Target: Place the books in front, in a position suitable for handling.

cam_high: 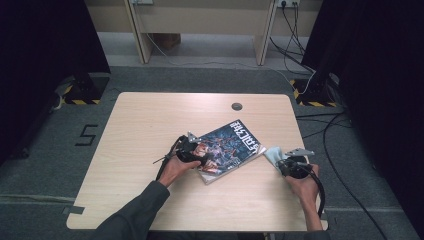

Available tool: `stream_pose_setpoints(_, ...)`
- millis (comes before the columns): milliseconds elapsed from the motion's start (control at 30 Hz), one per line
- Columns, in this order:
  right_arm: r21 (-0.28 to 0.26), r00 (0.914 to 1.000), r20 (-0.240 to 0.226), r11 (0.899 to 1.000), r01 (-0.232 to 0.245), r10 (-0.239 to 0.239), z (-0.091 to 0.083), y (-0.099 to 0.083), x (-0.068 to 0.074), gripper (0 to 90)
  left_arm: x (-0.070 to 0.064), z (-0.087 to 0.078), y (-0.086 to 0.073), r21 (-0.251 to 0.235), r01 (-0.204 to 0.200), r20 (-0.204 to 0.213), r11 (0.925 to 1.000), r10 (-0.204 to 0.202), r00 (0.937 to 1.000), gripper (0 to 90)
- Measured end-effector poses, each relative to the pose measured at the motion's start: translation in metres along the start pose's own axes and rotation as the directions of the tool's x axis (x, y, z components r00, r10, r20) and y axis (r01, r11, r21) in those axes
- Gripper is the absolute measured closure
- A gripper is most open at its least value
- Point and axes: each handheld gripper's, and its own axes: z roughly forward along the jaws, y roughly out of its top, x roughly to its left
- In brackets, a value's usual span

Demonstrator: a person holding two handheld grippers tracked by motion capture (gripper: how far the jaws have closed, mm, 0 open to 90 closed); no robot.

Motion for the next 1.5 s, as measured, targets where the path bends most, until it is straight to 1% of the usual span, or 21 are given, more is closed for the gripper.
stream_pose_setpoints(33,-0.005,0.9999,0.01,1.0,-0.013,0.013,-0.002,0.001,0.001,66.2,0.0,0.0,0.0,0.003,-0.001,-0.001,1.0,0.001,1.0,19.4)
stream_pose_setpoints(233,-0.043,0.999,0.019,0.998,-0.04,0.041,-0.008,0.002,0.004,57.2,-0.008,-0.01,-0.012,-0.013,0.019,-0.022,0.9997,-0.019,0.9996,21.9)
stream_pose_setpoints(333,-0.046,0.9987,0.028,0.998,-0.042,0.043,-0.009,0.003,0.005,54.9,-0.01,-0.015,-0.017,-0.014,0.025,-0.025,0.9996,-0.025,0.9994,21.9)
stream_pose_setpoints(433,-0.067,0.9984,0.052,0.998,-0.021,0.024,-0.014,0.007,0.011,53.2,-0.014,-0.023,-0.026,-0.021,0.031,-0.036,0.9993,-0.032,0.9989,22.0)
stream_pose_setpoints(500,-0.087,0.9991,0.04,0.996,-0.009,0.013,-0.018,0.012,0.018,52.4,-0.015,-0.027,-0.03,-0.016,0.033,-0.038,0.9993,-0.034,0.9987,21.9)
stream_pose_setpoints(533,-0.096,0.9998,0.02,0.995,0.007,-0.005,-0.019,0.016,0.027,51.5,-0.017,-0.031,-0.034,-0.013,0.037,-0.038,0.9992,-0.038,0.9986,21.9)
stream_pose_setpoints(567,-0.096,0.9998,0.02,0.995,0.007,-0.005,-0.019,0.016,0.027,51.5,-0.018,-0.034,-0.038,-0.019,0.038,-0.042,0.9991,-0.039,0.9983,21.9)
stream_pose_setpoints(733,-0.088,0.9971,-0.049,0.995,0.054,-0.059,-0.017,0.021,0.054,47.6,-0.023,-0.051,-0.062,-0.064,0.041,-0.041,0.9971,-0.044,0.9982,21.9)
stream_pose_setpoints(767,-0.082,0.9937,-0.074,0.994,0.078,-0.084,-0.015,0.022,0.065,47.4,-0.024,-0.054,-0.065,-0.063,0.045,-0.039,0.997,-0.047,0.9981,21.9)
stream_pose_setpoints(800,-0.082,0.9937,-0.074,0.994,0.078,-0.084,-0.015,0.022,0.065,47.4,-0.024,-0.057,-0.066,-0.054,0.041,-0.037,0.9977,-0.043,0.9984,21.9)
stream_pose_setpoints(833,-0.076,0.9895,-0.1,0.992,0.097,-0.104,-0.015,0.024,0.073,47.2,-0.023,-0.061,-0.067,-0.03,0.025,-0.015,0.9992,-0.025,0.9996,21.9)
stream_pose_setpoints(867,-0.076,0.9895,-0.1,0.992,0.097,-0.104,-0.015,0.024,0.073,47.2,-0.023,-0.061,-0.067,-0.03,0.025,-0.015,0.9992,-0.025,0.9996,22.0)
stream_pose_setpoints(933,-0.077,0.9863,-0.117,0.991,0.108,-0.116,-0.016,0.024,0.08,47.1,-0.021,-0.062,-0.068,-0.025,0.013,0.001,0.9996,-0.013,0.9999,22.1)
stream_pose_setpoints(967,-0.069,0.9847,-0.125,0.991,0.114,-0.122,-0.014,0.023,0.082,47.1,-0.019,-0.063,-0.067,-0.025,0.032,0.013,0.9992,-0.031,0.9994,22.8)
stream_pose_setpoints(1067,-0.056,0.9848,-0.134,0.993,0.104,-0.111,-0.013,0.021,0.083,47.4,-0.016,-0.062,-0.065,-0.019,0.029,0.012,0.9994,-0.029,0.9995,21.8)
stream_pose_setpoints(1167,-0.035,0.9839,-0.148,0.995,0.096,-0.1,-0.01,0.017,0.082,48.2,-0.003,-0.062,-0.06,-0.033,0.063,0.003,0.9975,-0.063,0.998,20.4)
stream_pose_setpoints(1267,-0.026,0.9818,-0.164,0.995,0.092,-0.095,-0.011,0.015,0.082,48.5,0.006,-0.062,-0.059,-0.031,0.072,0.0,0.9969,-0.072,0.9974,20.0)
stream_pose_setpoints(1333,-0.012,0.9765,-0.193,0.995,0.095,-0.096,-0.01,0.014,0.084,48.6,0.014,-0.061,-0.059,-0.025,0.09,0.004,0.9956,-0.09,0.9959,19.6)
stream_pose_setpoints(1367,0.006,0.9702,-0.224,0.995,0.097,-0.093,-0.009,0.012,0.089,48.3,0.02,-0.059,-0.061,0.0,0.089,0.007,0.996,-0.089,0.996,19.6)
stream_pose_setpoints(1433,0.013,0.9668,-0.236,0.994,0.104,-0.098,-0.008,0.012,0.091,48.2,0.022,-0.057,-0.062,0.016,0.098,0.014,0.995,-0.099,0.995,19.6)
stream_pose_setpoints(1500,0.024,0.9628,-0.247,0.992,0.12,-0.11,-0.005,0.013,0.097,47.9,0.023,-0.057,-0.065,0.014,0.136,0.031,0.9906,-0.137,0.9901,19.1)
